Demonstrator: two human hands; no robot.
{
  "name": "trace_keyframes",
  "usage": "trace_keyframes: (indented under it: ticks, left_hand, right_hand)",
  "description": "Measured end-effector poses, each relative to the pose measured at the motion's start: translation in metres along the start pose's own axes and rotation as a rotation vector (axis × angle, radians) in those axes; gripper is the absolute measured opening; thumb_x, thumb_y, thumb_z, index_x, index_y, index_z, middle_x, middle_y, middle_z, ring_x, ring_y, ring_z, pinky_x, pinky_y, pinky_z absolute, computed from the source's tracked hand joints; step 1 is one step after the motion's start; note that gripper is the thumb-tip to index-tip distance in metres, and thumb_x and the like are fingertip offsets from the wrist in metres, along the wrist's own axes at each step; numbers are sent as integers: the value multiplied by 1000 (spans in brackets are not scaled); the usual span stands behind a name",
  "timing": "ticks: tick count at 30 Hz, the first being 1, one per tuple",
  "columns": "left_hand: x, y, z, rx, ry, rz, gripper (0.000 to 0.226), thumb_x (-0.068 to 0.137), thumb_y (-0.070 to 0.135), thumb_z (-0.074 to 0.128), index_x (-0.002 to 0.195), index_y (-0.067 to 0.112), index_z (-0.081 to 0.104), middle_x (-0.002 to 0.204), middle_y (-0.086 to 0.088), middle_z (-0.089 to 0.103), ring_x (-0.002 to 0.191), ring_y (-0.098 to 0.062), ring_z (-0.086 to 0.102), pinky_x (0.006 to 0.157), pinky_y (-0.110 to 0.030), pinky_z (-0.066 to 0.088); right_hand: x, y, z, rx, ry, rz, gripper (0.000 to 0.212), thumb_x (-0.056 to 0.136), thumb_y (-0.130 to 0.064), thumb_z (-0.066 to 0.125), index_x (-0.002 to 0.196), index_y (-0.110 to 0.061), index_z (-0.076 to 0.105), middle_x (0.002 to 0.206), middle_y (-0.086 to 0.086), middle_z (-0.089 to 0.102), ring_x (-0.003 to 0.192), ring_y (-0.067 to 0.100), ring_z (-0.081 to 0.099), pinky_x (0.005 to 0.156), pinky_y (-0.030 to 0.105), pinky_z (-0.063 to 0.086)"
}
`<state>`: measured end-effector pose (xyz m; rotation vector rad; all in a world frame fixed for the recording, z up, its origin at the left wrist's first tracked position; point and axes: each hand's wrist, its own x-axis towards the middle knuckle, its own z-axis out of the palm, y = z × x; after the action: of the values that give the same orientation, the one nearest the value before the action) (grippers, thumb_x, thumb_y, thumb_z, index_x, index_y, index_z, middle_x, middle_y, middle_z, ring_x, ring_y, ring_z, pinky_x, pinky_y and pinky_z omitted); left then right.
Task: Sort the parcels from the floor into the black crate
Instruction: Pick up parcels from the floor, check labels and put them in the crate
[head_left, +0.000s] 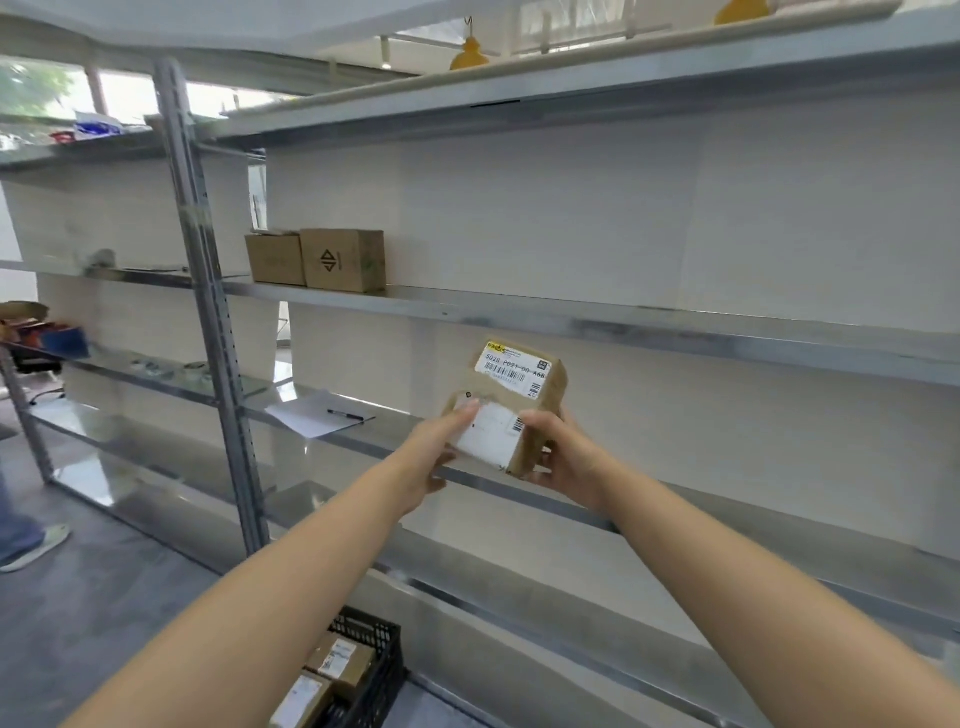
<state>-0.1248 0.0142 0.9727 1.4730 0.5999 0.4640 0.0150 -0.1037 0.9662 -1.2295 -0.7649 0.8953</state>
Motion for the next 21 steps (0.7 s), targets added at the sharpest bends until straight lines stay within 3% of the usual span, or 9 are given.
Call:
trace_keyframes:
  ticks: [3,5,6,9,12,14,18,21]
  left_hand:
    - [6,8,-36,-25,-29,130,48,86,62,46,119,31,61,125,-1,61,117,-20,54,99,-43,42]
    - [3,12,-51,-114,-67,132,45,92,59,35,110,35,68,116,-1,67,100,-16,66,83,-37,53]
    - [2,12,-58,-172,-76,116,48,94,58,29,106,35,70,112,-1,70,94,-16,70,74,-33,56]
    - [3,6,-77,-288,-16,95,54,97,55,19,106,32,68,107,1,73,95,-16,71,66,-28,57]
    - [3,-3,-111,-309,65,116,56,97,56,18,102,32,69,98,2,75,88,-15,72,59,-24,57]
    - [5,-8,-141,-332,112,135,57,97,55,18,95,31,70,92,3,76,82,-14,73,56,-24,56]
    - [8,-15,-197,-322,150,155,58,97,55,22,87,32,74,93,2,76,83,-14,73,60,-26,57]
    - [13,-26,-236,-294,169,147,57,96,57,24,85,35,76,96,2,76,86,-15,73,66,-29,57]
  right_hand:
    - [9,0,11,-70,-67,37,66,71,-42,65,132,-29,45,128,9,58,112,26,59,80,35,57]
    - [16,4,29,-44,-91,56,67,71,-44,63,133,-25,46,130,10,58,116,27,58,79,35,57]
    - [21,8,41,-27,-98,49,66,74,-47,61,134,-24,47,131,9,58,118,27,58,86,38,55]
    - [38,18,82,0,-80,-13,53,91,-55,40,133,-24,50,127,7,63,118,26,59,104,48,43]
    - [58,26,128,21,-8,-15,55,96,-56,19,109,-35,67,111,3,72,108,24,64,98,48,47]
    - [73,34,156,44,40,-4,57,97,-53,17,95,-33,70,102,0,74,101,21,67,98,46,47]
    - [104,57,206,-38,68,-16,54,98,-47,20,113,-23,65,105,3,73,101,22,67,99,43,47]
    - [126,75,236,-71,72,-21,51,97,-47,22,113,-24,65,101,1,75,93,18,70,79,33,53]
